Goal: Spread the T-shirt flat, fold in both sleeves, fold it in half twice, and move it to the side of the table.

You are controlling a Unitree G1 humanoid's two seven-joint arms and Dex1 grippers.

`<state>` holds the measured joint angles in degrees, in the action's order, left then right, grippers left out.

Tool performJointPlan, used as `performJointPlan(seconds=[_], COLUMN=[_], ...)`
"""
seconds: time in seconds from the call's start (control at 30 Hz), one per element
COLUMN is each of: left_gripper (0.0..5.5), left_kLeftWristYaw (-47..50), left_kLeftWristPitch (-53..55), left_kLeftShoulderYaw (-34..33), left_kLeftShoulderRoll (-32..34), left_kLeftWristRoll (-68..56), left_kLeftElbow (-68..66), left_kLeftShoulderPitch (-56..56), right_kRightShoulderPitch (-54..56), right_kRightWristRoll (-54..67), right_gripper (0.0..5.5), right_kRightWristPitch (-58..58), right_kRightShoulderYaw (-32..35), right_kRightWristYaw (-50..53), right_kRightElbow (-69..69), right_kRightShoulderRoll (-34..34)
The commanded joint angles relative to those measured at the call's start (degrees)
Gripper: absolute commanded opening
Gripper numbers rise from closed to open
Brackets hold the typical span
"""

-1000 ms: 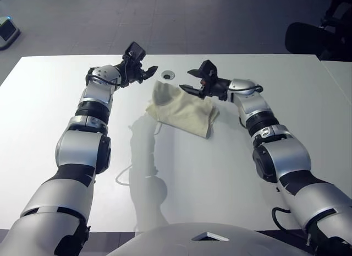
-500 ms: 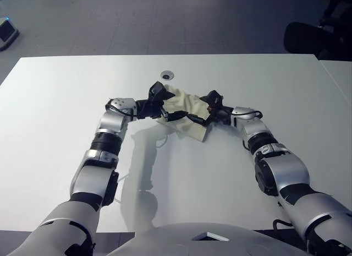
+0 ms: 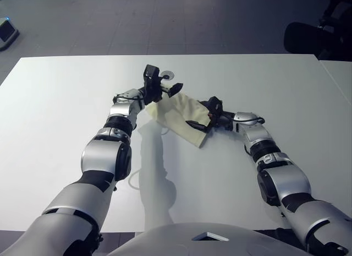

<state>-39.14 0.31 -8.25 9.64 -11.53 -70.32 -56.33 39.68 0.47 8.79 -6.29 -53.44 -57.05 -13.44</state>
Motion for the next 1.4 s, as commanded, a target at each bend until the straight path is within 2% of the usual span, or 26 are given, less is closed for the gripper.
performJointPlan(seconds=[0.03,0.17,0.27,0.5,0.73,0.87,1.03,1.17,1.27,1.4], left_gripper=[5.4,5.4,5.4,5.4,5.4,5.4,5.4,5.4,5.4,5.4], left_kLeftWristYaw=[-1.7,-0.3,2.1,5.1,7.2,8.5,10.8,13.5,16.8,20.6], left_kLeftWristPitch=[1.2,4.0,6.3,12.7,14.3,14.7,16.7,21.1,24.1,26.2], left_kLeftShoulderYaw=[-5.7,-9.6,-10.3,-9.9,-10.0,-9.9,-9.8,-8.9,-8.9,-8.8], left_kLeftShoulderRoll=[1.3,3.9,4.8,4.2,5.1,5.1,6.0,6.2,5.8,4.4], left_kLeftWristRoll=[-5.8,-10.1,-11.1,-13.0,-13.6,-13.4,-13.4,-13.2,-12.9,-12.8], left_kLeftElbow=[5.2,15.9,22.5,33.2,34.9,36.6,44.5,55.6,64.2,71.6], left_kLeftShoulderPitch=[-1.6,1.5,4.1,9.6,9.8,10.1,15.6,24.3,31.3,37.2], right_kRightShoulderPitch=[1.0,3.9,4.0,4.0,2.4,0.2,-6.6,-15.2,-22.7,-28.5], right_kRightWristRoll=[1.9,6.1,8.5,7.3,3.4,2.2,0.8,5.9,9.3,10.6], right_gripper=[5.37,5.37,5.37,5.37,5.37,5.37,5.37,5.37,5.37,5.37], right_kRightWristPitch=[-5.3,-11.6,-15.6,-12.7,-7.6,-5.1,-6.7,-10.9,-11.2,-11.5], right_kRightShoulderYaw=[0.6,2.1,2.0,0.8,-0.4,1.3,4.2,11.8,15.8,17.4], right_kRightWristYaw=[-0.6,-0.6,-1.8,-4.3,-4.1,2.5,18.2,30.4,33.8,35.0], right_kRightElbow=[9.1,19.1,20.1,5.6,-5.1,-8.7,-12.9,-14.7,-14.2,-12.1], right_kRightShoulderRoll=[-0.2,1.3,3.0,5.0,4.5,0.0,-7.3,-11.2,-12.1,-12.6])
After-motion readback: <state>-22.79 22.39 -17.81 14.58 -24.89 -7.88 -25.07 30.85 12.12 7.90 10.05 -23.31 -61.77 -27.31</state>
